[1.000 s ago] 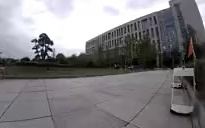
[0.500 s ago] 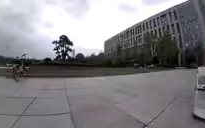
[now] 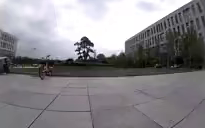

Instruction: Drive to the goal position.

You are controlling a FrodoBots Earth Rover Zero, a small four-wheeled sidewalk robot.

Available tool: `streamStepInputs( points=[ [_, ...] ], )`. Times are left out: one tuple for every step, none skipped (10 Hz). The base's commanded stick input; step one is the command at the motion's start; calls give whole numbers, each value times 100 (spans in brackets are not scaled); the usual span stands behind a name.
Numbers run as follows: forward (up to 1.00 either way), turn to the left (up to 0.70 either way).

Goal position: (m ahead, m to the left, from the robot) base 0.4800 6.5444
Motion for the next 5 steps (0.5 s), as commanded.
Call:
streamStepInputs(
  points=[
    [0,70],
    [0,70],
    [0,70],
    [0,70],
    [0,70]
  ],
)
